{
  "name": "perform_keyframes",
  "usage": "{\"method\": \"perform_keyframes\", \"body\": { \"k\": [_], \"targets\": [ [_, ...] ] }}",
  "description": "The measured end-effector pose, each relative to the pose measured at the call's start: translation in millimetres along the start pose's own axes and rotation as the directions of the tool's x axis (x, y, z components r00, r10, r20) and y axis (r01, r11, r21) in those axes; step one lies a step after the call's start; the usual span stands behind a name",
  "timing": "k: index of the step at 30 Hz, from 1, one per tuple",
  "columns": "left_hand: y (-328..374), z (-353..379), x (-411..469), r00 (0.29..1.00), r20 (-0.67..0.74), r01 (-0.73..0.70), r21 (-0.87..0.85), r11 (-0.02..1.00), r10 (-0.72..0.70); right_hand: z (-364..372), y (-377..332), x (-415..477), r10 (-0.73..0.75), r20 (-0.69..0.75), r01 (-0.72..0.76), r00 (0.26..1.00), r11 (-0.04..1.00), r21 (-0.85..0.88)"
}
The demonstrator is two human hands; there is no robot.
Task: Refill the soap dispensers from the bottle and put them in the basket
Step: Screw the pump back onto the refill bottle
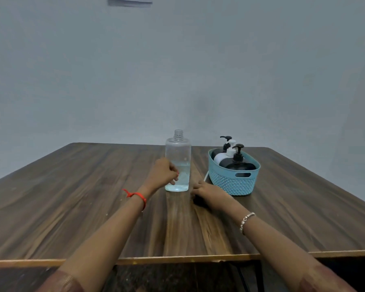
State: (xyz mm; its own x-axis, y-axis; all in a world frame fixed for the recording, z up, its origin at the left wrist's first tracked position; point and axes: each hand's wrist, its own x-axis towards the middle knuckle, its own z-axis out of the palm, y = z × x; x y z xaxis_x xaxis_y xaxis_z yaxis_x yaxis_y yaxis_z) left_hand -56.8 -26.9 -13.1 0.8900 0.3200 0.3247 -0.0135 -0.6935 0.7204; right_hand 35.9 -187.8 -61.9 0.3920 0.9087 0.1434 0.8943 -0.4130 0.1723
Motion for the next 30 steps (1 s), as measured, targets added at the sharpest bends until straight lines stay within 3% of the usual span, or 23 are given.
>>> {"method": "perform_keyframes", "body": {
  "k": [3,5,7,10,13,15,17,21,30],
  "targets": [
    [-11.8,-1.8,-1.5,0.999,-0.021,0.031,-0.015,0.999,-0.032,-0.8,0.2,4.9,-0.005,-0.054,0.009,0.999,0.997,0.071],
    [-16.2,-5.0,1.3,0.996,-0.079,0.049,-0.019,0.999,-0.05,-14.0,1.1,6.9,0.035,-0.186,0.014,0.982,0.966,0.258],
    [-18.6,-8.4,7.9,0.986,-0.152,0.072,0.0,0.997,-0.072,-37.3,3.7,10.1,0.118,-0.373,0.048,0.92,0.912,0.408],
    [-17.4,-10.9,17.5,0.967,-0.236,0.098,-0.012,0.995,-0.098,-87.7,10.6,18.2,0.357,-0.613,0.046,0.705,0.839,0.542],
    [-14.1,-9.5,25.0,0.97,-0.236,0.028,-0.164,0.986,-0.066,-145.5,19.7,27.0,0.565,-0.695,0.129,0.444,0.728,0.674],
    [-9.4,-9.6,27.8,0.982,-0.188,-0.029,-0.245,0.969,-0.018,-180.7,23.5,31.0,0.611,-0.712,0.216,0.345,0.687,0.694],
    [-4.1,-10.2,30.1,0.99,-0.135,-0.071,-0.302,0.951,0.031,-209.0,23.8,34.4,0.623,-0.724,0.291,0.298,0.663,0.69],
    [0.2,-8.5,36.0,0.99,-0.136,-0.095,-0.361,0.928,0.048,-240.1,21.3,42.0,0.612,-0.731,0.378,0.301,0.627,0.681],
    [-2.2,-2.6,47.2,0.992,-0.119,-0.086,-0.325,0.942,0.049,-226.5,24.6,63.1,0.543,-0.706,0.328,0.455,0.634,0.7]
  ]
}}
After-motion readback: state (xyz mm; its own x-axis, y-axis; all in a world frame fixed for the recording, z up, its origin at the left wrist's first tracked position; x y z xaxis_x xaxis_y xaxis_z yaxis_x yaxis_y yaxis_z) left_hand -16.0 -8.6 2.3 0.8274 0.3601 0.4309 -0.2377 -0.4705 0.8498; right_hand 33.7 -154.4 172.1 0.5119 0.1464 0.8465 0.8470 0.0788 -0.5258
